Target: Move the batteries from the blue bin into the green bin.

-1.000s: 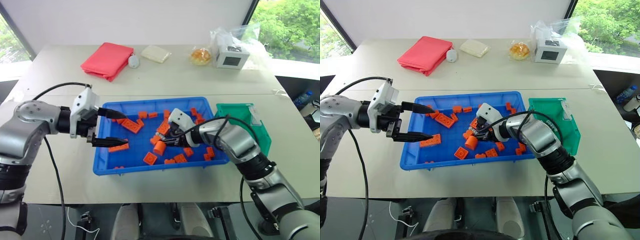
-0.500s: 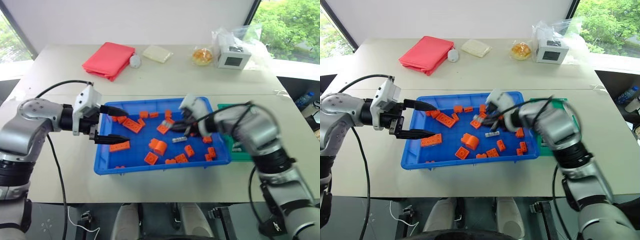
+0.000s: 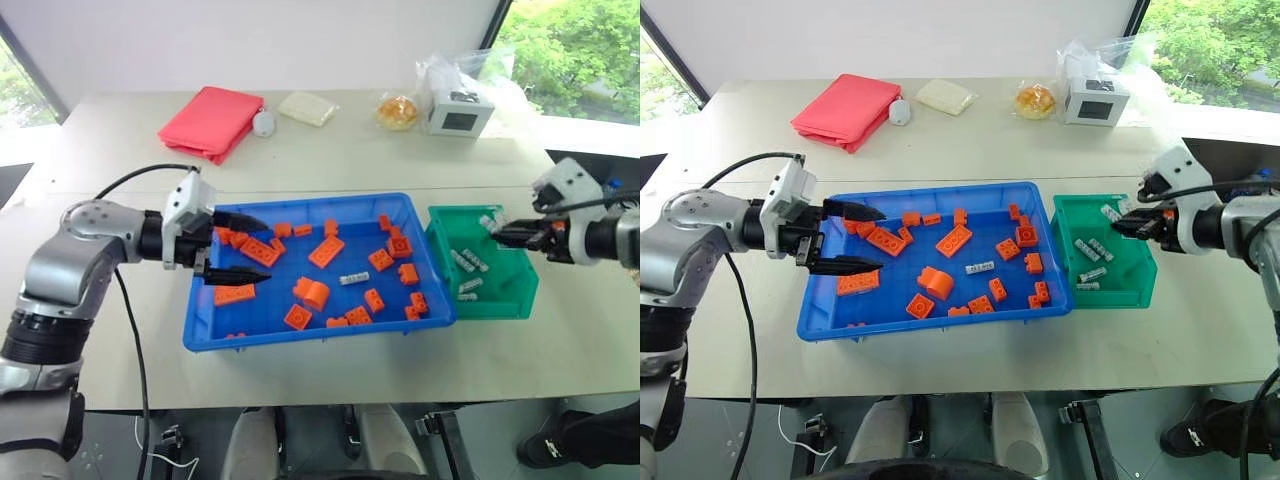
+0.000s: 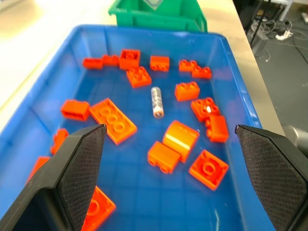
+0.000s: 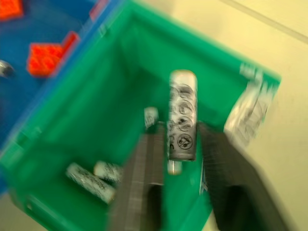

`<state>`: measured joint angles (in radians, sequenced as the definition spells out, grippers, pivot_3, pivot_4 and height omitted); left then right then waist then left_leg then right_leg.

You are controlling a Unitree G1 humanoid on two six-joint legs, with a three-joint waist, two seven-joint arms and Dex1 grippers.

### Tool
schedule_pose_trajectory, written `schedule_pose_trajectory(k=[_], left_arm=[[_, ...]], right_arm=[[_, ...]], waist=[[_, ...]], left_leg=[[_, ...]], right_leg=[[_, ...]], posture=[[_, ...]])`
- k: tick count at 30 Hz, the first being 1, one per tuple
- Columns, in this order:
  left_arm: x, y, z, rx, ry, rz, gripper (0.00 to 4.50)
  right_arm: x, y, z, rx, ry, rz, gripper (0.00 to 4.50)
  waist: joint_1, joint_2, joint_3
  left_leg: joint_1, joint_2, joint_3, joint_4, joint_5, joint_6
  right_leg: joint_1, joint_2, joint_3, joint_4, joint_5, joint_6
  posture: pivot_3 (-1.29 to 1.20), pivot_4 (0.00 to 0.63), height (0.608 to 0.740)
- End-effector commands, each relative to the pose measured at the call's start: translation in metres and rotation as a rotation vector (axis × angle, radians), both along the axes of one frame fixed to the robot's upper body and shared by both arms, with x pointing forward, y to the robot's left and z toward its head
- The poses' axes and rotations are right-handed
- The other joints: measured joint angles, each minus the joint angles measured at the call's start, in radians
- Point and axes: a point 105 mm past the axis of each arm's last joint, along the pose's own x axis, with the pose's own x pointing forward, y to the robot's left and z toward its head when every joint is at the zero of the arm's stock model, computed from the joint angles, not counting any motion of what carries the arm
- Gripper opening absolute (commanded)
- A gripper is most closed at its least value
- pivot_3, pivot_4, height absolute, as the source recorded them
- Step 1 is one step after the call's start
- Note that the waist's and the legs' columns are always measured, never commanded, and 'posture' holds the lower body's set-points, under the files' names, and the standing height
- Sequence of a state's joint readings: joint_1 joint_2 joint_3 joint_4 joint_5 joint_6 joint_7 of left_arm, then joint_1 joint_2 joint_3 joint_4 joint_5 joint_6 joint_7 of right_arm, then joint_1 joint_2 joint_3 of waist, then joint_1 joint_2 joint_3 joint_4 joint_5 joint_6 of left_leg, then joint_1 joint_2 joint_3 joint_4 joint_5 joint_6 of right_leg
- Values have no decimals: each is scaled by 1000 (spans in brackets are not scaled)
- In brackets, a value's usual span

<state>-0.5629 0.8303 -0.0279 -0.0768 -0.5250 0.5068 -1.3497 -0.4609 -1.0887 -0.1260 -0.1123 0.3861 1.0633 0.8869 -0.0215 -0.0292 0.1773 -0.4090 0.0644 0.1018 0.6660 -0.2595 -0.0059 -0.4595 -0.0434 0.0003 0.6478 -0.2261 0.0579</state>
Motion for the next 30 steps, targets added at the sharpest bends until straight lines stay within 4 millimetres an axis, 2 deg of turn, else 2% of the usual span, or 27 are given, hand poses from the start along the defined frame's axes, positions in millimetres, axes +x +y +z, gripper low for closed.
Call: schedule_pose_trajectory(k=[1, 2, 6, 9, 11, 14, 17, 24, 29, 30], left_arm=[[1, -4, 7, 4, -39, -27, 4500], [1, -4, 7, 4, -40, -29, 4500], [2, -6, 9, 1, -42, -35, 4500], [0, -7, 10, 1, -43, -41, 4500], [-1, -8, 10, 2, -46, -43, 4500], [-1, -9, 12, 2, -52, -40, 4500], [-3, -7, 14, 4, -58, -32, 4500], [-8, -3, 15, 5, -61, 0, 4500], [-11, -1, 12, 8, -59, 17, 4500], [-11, -1, 12, 7, -59, 21, 4500]], right_arm=[[6, 11, 22, -5, -106, 49, 2982], [8, 21, 28, 5, -132, 92, 3494], [10, 79, 49, 37, -208, 362, 3494], [4, 120, 40, 20, -188, 574, 3494], [-1, 137, 28, -1, -154, 682, 3494], [-2, 152, 3, -70, -98, 805, 3494], [0, 158, -18, -131, -46, 883, 3494], [13, 172, -39, -177, -17, 933, 3494], [19, 179, -68, -242, 12, 951, 3494], [20, 178, -71, -249, 17, 955, 3267]], waist=[[2, 0, 0], [2, 0, 0], [0, 0, 0], [4, 0, 0], [7, 0, 0], [12, 0, 0], [10, 0, 0], [4, 0, 0], [6, 0, 0], [7, 0, 0]], left_leg=[[0, 0, 0, 0, 0, 0], [0, 0, 0, 0, 0, 0], [0, 0, 0, 0, 0, 0], [0, 1, -1, 0, 0, 0], [-1, 1, -1, 0, 0, 0], [-3, 0, -1, 0, 0, 0], [-3, -1, 0, 2, 0, 0], [-2, 0, 0, 1, 0, 0], [-2, 0, 0, 1, 0, 0], [-2, 0, 0, 1, 0, 0]], right_leg=[[0, 0, 0, 0, 0, 0], [0, 0, 0, 0, 0, 1], [0, 0, 0, 0, 0, 0], [0, 1, 0, 0, 0, 0], [0, 1, 0, 0, 0, 0], [-1, -1, -1, -1, 0, 1], [0, -2, -1, -1, 0, 0], [-1, 0, -1, 0, 0, 1], [0, 0, -1, 0, 0, 1], [0, 0, -1, 0, 0, 1]], posture=[[0, 150, 736], [0, 150, 736], [0, 150, 736], [0, 150, 736], [0, 150, 736], [0, 150, 736], [0, 150, 736], [0, 150, 736], [0, 150, 736], [0, 150, 736]])
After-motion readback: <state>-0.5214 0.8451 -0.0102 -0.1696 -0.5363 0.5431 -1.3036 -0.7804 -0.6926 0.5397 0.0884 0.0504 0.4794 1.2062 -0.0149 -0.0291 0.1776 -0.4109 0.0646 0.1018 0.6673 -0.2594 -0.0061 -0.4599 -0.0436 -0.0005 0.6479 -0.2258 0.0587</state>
